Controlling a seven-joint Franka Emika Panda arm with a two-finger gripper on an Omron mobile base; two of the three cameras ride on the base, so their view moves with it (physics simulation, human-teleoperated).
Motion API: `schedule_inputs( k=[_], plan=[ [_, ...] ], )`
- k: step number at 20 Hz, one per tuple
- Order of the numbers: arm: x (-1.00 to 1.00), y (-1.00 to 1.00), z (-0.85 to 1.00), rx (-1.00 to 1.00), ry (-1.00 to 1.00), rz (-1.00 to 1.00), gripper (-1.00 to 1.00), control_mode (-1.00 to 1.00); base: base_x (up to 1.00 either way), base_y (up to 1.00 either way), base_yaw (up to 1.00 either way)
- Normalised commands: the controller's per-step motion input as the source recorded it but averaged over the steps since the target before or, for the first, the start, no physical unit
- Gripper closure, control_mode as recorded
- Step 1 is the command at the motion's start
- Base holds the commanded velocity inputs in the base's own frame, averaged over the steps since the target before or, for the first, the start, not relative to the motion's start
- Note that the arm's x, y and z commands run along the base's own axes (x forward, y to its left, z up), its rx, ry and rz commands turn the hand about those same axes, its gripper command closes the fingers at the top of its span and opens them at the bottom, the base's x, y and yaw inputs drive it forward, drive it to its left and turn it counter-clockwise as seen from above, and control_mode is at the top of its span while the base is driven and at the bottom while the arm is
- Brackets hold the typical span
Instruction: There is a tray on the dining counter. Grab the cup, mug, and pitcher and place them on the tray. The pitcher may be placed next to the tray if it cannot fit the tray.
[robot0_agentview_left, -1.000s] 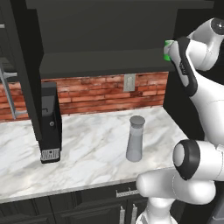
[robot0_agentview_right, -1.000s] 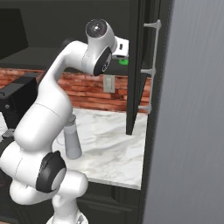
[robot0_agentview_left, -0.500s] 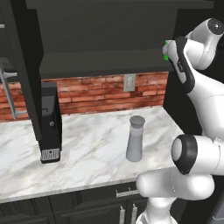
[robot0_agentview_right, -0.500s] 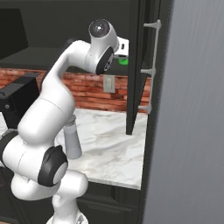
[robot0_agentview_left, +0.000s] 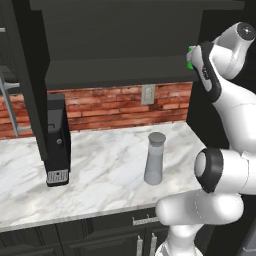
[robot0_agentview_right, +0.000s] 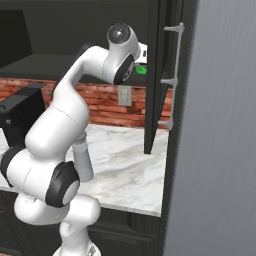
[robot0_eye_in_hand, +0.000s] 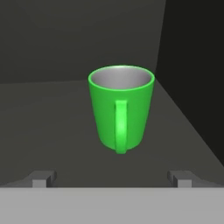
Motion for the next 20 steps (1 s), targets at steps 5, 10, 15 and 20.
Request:
schedule_inputs(
  k=[5,10,15,20],
  plan=[
    [0.16,0.00,-0.02,0.00,0.00,0.00,-1.00,-1.00,0.00,0.00,0.00],
    [0.15,0.00,-0.05,0.00,0.00,0.00,-1.00,-1.00,0.00,0.00,0.00],
    [0.15,-0.04,-0.11,0.00,0.00,0.00,-1.00,-1.00,0.00,0.00,0.00],
    [0.14,-0.07,-0.11,0.00,0.00,0.00,-1.00,-1.00,0.00,0.00,0.00]
  ],
)
